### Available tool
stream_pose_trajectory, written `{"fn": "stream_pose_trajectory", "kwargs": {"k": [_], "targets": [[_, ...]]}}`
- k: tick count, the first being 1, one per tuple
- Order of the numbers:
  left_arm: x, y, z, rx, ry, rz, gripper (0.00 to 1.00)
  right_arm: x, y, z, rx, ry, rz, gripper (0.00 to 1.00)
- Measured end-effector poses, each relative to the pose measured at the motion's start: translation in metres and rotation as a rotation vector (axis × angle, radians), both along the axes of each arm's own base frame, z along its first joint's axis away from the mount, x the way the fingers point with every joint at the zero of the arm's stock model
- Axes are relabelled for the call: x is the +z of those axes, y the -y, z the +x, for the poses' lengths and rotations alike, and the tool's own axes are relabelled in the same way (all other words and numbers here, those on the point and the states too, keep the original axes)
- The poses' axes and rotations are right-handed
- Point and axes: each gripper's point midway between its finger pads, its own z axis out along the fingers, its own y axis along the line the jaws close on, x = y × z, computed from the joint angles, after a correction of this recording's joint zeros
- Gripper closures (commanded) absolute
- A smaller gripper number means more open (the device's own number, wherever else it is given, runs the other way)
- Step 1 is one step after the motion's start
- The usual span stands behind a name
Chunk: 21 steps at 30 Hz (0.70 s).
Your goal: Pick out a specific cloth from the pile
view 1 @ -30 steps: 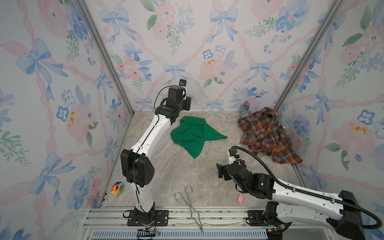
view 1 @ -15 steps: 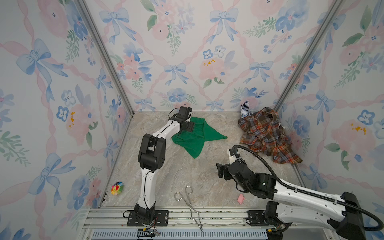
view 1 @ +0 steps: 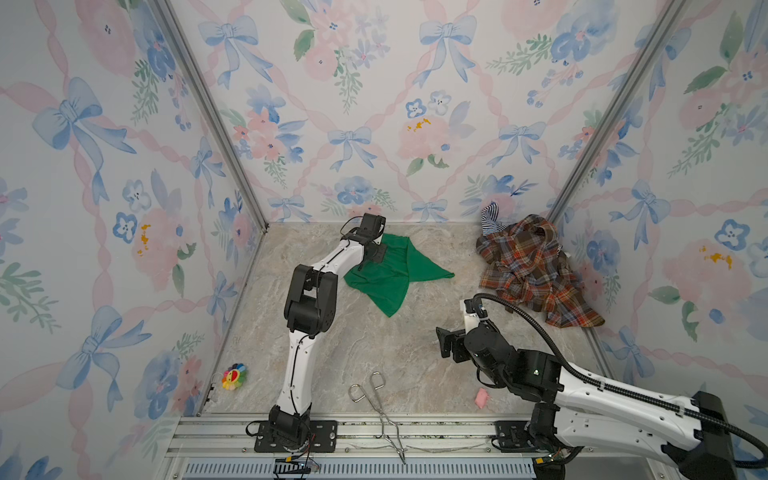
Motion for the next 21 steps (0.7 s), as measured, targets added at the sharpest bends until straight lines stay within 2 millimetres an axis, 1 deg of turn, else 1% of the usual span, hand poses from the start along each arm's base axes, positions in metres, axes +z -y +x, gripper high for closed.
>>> {"fn": "stream_pose_trajectory", "kwargs": {"k": [1,2,4,7,9,12,15,16,18,20,21], "targets": [[0.008,0.001,0.0,-0.005,0.01,-0.005,1.0,-0.001,0.001,0.0,-0.001,-0.001,-0.002,0.03],[0.022,0.002,-0.001,-0.012,0.028,-0.013,1.0,-0.003,0.001,0.0,-0.002,-0.003,-0.006,0.03],[0.06,0.003,0.0,-0.021,0.083,-0.038,1.0,-0.004,0.002,0.0,-0.002,-0.004,-0.008,0.03],[0.155,0.006,0.001,-0.032,0.248,-0.103,1.0,-0.004,0.002,0.0,-0.003,-0.004,-0.009,0.03],[0.235,0.002,-0.007,-0.033,0.394,-0.155,1.0,-0.005,0.002,0.002,-0.006,-0.005,-0.016,0.03],[0.345,-0.011,-0.033,-0.03,0.604,-0.226,1.0,-0.006,0.003,0.004,-0.008,-0.007,-0.027,0.03],[0.431,-0.031,-0.065,-0.01,0.789,-0.287,1.0,-0.006,0.003,0.006,-0.009,-0.009,-0.031,0.03],[0.452,-0.038,-0.075,-0.001,0.836,-0.303,1.0,-0.006,0.003,0.007,-0.009,-0.008,-0.032,0.03],[0.483,-0.057,-0.092,0.032,0.909,-0.326,1.0,-0.007,0.001,0.007,-0.006,-0.013,-0.032,0.03],[0.496,-0.075,-0.099,0.069,0.943,-0.326,1.0,-0.009,0.0,0.007,-0.002,-0.019,-0.035,0.03],[0.496,-0.085,-0.099,0.087,0.949,-0.321,1.0,-0.01,0.0,0.007,0.0,-0.022,-0.035,0.03]]}}
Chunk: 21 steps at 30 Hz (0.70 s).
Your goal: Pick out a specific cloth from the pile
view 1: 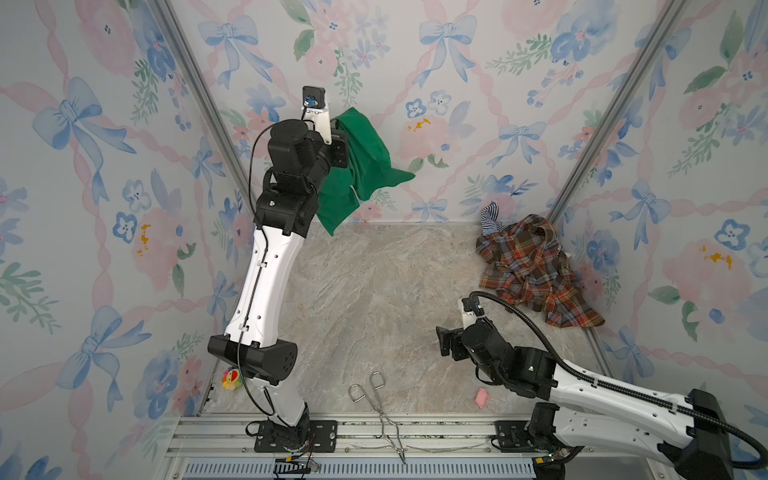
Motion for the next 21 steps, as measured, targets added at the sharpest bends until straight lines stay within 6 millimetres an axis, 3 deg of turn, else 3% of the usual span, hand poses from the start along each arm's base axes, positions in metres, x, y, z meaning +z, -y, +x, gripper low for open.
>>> {"fn": "stream_pose_trajectory", "kwargs": {"k": [3,7,12,21], "targets": [[-0.02,-0.02,0.012,0.043,-0.048,-0.007,1.0,-0.001,-0.001,-0.001,0.005,-0.006,0.0,0.03],[-0.082,-0.027,0.037,0.059,-0.199,0.011,1.0,-0.001,-0.002,-0.001,0.005,-0.009,0.004,0.03],[-0.151,-0.005,0.052,-0.039,-0.351,0.017,1.0,-0.002,-0.002,-0.001,0.005,-0.009,0.005,0.03],[-0.231,0.057,0.046,-0.337,-0.436,0.022,1.0,-0.007,-0.005,0.0,0.006,-0.023,-0.001,0.03]]}}
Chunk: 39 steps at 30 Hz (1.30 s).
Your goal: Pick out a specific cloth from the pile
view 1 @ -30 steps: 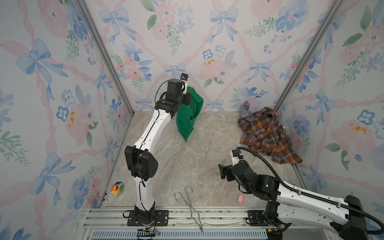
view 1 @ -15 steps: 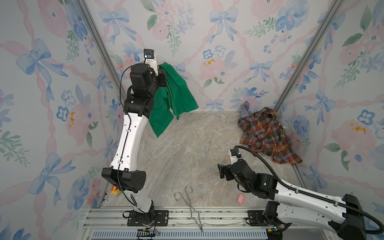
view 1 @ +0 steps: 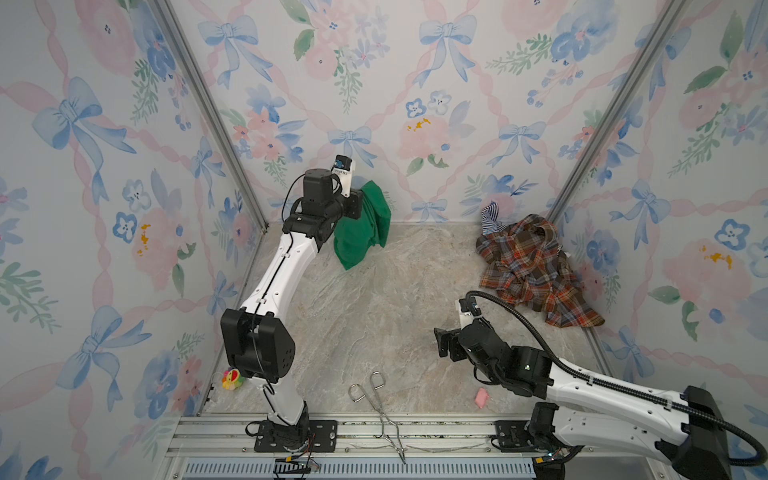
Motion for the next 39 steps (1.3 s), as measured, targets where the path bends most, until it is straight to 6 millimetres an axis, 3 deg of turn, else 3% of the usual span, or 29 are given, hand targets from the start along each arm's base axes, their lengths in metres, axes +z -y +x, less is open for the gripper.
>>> {"fn": "stream_pose_trajectory", "kwargs": {"k": [4,6,11,14,17,22,30,33,39], "targets": [[-0.044,-0.01,-0.018,-0.055,-0.001,0.045,1.0,-0.003,-0.002,0.0,0.004,-0.01,-0.001,0.03],[-0.065,-0.028,-0.022,-0.043,-0.009,0.081,1.0,-0.004,-0.005,0.0,0.007,-0.011,0.004,0.03],[-0.112,-0.099,-0.018,0.071,-0.061,0.118,1.0,-0.014,-0.012,0.002,0.019,-0.03,-0.01,0.03],[-0.13,-0.122,-0.02,0.127,-0.094,0.13,1.0,-0.022,-0.019,0.003,0.03,-0.051,-0.026,0.03],[-0.132,-0.115,-0.021,0.114,-0.094,0.139,1.0,-0.026,-0.026,0.004,0.042,-0.068,-0.033,0.03],[-0.136,-0.081,-0.024,0.09,-0.089,0.217,1.0,-0.031,-0.034,0.006,0.051,-0.08,-0.036,0.03],[-0.168,0.005,-0.088,-0.021,-0.111,0.442,1.0,-0.044,-0.048,0.009,0.071,-0.114,-0.047,0.03],[-0.191,0.018,-0.101,-0.038,-0.153,0.494,1.0,-0.044,-0.056,0.011,0.082,-0.12,-0.038,0.03],[-0.272,0.015,-0.105,-0.051,-0.387,0.538,1.0,-0.044,-0.064,0.009,0.101,-0.127,-0.031,0.03]]}}
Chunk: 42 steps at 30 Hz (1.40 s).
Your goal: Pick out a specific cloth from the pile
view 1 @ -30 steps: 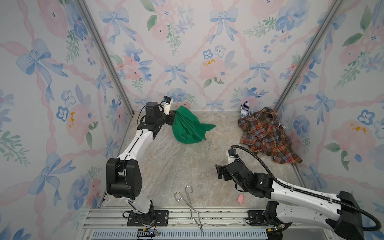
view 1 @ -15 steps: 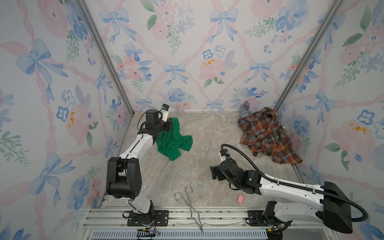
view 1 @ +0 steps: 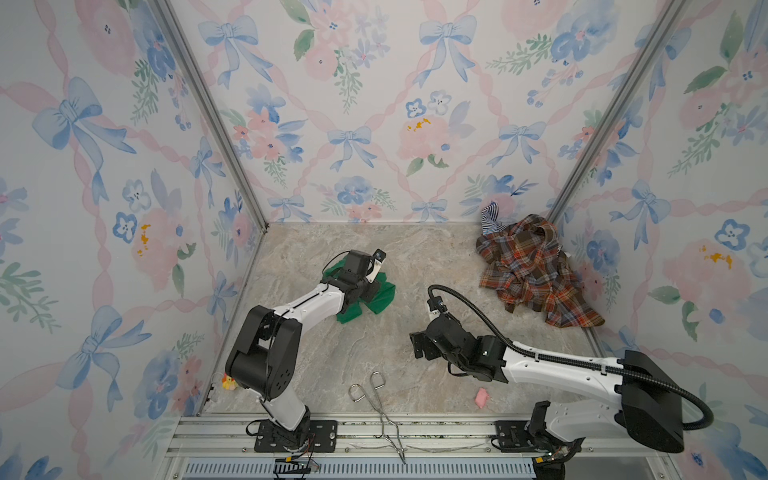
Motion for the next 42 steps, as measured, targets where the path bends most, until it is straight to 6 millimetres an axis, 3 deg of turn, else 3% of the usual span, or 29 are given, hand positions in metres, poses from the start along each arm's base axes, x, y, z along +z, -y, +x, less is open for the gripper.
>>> {"fn": "stream_pose_trajectory", "kwargs": {"k": [3,6,7,9,11,14,19,21,23,26,29,34,39,42], "targets": [[-0.024,0.002,-0.008,0.008,-0.09,-0.023,1.0,0.0,-0.001,-0.001,0.002,0.0,0.001,0.03],[-0.031,0.004,-0.013,0.018,-0.142,-0.066,1.0,0.004,0.0,-0.002,-0.001,0.007,0.01,0.03],[-0.031,0.004,-0.014,0.023,-0.149,-0.078,0.94,0.006,0.002,-0.002,-0.003,0.013,0.014,0.03],[-0.031,0.005,-0.015,0.029,-0.158,-0.088,0.53,0.012,0.005,-0.002,-0.009,0.026,0.027,0.03],[-0.026,0.007,-0.019,0.027,-0.154,-0.093,0.34,0.016,0.01,-0.003,-0.016,0.038,0.038,0.03],[0.001,0.011,-0.024,0.014,-0.104,-0.109,0.02,0.02,0.016,-0.002,-0.027,0.048,0.05,0.03],[0.071,-0.001,-0.017,0.057,0.07,-0.152,0.02,0.017,0.021,-0.001,-0.037,0.045,0.044,0.03],[0.086,-0.021,-0.005,0.135,0.112,-0.172,0.02,0.017,0.021,0.0,-0.037,0.045,0.046,0.03],[0.09,-0.043,0.01,0.224,0.121,-0.194,0.02,0.016,0.019,-0.001,-0.032,0.041,0.048,0.03],[0.075,-0.074,0.03,0.342,0.077,-0.243,0.02,0.012,0.017,-0.001,-0.026,0.031,0.041,0.03],[0.043,-0.09,0.04,0.428,-0.007,-0.282,0.02,0.009,0.016,-0.002,-0.023,0.024,0.036,0.03],[-0.001,-0.073,0.03,0.424,-0.157,-0.331,0.02,0.007,0.017,-0.002,-0.023,0.022,0.033,0.03],[-0.045,-0.066,0.016,0.474,-0.265,-0.274,0.02,0.005,0.018,-0.003,-0.023,0.019,0.027,0.03],[-0.048,-0.069,0.024,0.509,-0.265,-0.254,0.02,0.004,0.018,-0.003,-0.023,0.018,0.025,0.03]]}}
